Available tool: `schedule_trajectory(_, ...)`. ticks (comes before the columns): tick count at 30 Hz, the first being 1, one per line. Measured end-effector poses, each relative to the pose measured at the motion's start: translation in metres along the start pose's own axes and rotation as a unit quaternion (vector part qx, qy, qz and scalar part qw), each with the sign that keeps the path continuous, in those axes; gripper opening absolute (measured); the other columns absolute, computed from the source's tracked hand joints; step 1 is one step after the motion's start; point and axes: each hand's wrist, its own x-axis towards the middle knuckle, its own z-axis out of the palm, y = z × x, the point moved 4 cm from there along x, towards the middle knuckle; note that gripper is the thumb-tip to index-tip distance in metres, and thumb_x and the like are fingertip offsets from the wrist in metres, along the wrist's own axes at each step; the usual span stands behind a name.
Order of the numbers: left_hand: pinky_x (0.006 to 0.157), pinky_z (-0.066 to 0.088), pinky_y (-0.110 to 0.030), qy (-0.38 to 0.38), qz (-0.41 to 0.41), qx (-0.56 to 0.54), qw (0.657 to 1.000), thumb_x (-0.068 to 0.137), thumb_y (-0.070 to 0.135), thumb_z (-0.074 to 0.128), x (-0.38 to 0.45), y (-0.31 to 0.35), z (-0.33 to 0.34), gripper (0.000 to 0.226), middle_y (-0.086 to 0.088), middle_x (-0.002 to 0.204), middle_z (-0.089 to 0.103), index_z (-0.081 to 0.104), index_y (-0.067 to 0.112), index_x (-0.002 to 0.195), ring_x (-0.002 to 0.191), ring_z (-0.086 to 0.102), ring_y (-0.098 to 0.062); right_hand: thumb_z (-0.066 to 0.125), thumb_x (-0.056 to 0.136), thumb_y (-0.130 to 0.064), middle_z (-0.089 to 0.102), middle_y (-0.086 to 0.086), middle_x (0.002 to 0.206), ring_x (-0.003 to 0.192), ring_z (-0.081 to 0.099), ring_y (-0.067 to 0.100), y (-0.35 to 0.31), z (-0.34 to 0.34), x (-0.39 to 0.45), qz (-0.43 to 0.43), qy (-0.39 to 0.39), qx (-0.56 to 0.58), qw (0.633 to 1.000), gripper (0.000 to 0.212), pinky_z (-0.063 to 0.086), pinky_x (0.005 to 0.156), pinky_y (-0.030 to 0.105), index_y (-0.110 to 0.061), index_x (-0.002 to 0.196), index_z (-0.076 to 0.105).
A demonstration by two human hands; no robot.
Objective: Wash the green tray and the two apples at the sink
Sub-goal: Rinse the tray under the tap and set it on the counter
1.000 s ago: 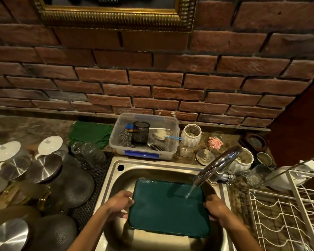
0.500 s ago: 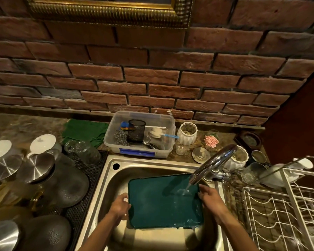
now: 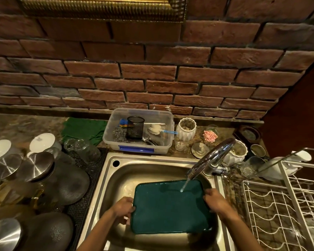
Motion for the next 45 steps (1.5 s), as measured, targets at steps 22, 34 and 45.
schedule_trajectory(22,0.063,0.054,-0.036,0.050,0.032,-0.174,0.983,0.100,-0.007,0.035,0.021,-0.006,0.000,0.029,-0.010,0.071,0.062,0.059,0.007,0.106,0.069,0.063,-0.024,0.047,0.101,0.002,0.073,-0.002,0.095,0.076,0.074,0.007,-0.036,-0.002,-0.017,-0.085,-0.013,0.131,0.988,0.028,0.056,0.062,0.017,-0.017,0.112,0.064)
schedule_trajectory(34,0.055,0.039,-0.022,0.029,0.014,-0.043,0.999,0.099,0.002,0.042,-0.005,0.006,-0.002,0.029,0.002,0.067,0.063,0.063,0.015,0.115,0.064,0.055,-0.013,0.045,0.098,0.001,0.074,0.011,0.088,0.072,0.069,0.020,0.025,0.011,0.009,0.026,-0.037,0.028,0.999,0.023,0.051,0.049,0.024,-0.003,0.104,0.067)
schedule_trajectory(45,0.051,0.046,-0.025,0.124,0.129,-0.047,0.983,0.096,-0.007,0.050,-0.016,0.026,-0.041,0.032,-0.011,0.074,0.061,0.064,0.021,0.098,0.060,0.057,-0.020,0.035,0.104,0.002,0.069,0.015,0.120,0.112,0.065,0.029,0.030,0.058,0.020,0.044,-0.085,0.203,0.974,0.036,0.055,0.096,0.043,-0.007,0.132,0.056)
